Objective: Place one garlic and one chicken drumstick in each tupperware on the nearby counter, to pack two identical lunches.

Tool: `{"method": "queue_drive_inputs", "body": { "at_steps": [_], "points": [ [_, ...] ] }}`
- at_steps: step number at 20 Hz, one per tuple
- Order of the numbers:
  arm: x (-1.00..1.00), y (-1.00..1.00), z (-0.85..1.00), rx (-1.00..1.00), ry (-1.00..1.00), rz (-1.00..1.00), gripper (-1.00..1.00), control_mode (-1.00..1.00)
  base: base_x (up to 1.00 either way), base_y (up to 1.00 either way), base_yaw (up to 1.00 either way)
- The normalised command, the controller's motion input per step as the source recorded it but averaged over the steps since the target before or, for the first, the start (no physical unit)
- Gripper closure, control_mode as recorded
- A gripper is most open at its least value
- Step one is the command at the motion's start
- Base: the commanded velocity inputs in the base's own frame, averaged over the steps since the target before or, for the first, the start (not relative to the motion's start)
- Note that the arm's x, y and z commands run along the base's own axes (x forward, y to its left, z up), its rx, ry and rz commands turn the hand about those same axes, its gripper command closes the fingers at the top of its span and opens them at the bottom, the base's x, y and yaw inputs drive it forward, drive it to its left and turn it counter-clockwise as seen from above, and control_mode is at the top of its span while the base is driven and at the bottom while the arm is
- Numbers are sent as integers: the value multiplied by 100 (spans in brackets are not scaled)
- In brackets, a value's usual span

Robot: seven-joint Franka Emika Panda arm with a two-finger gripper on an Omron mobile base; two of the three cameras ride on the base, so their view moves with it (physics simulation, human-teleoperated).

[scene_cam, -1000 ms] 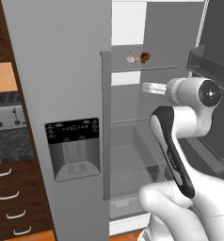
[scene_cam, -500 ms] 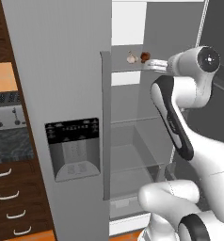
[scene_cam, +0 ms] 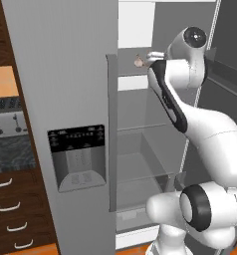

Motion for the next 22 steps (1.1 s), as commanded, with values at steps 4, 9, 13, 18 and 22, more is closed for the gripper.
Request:
{"method": "queue_drive_inputs", "body": {
  "at_steps": [4, 9, 13, 18, 22],
  "points": [
    [96, -2, -36, 0, 7, -6, -100, -100, 0, 0, 0],
    [97, -17, -29, 0, 5, -7, -100, -100, 0, 0, 0],
    [73, -39, -1, 0, 6, -6, -100, -100, 0, 0, 0],
    [80, -25, -3, 0, 7, -2, -100, -100, 0, 0, 0],
    [81, -12, -13, 0, 7, 0, -100, -100, 0, 0, 0]
  ]
}}
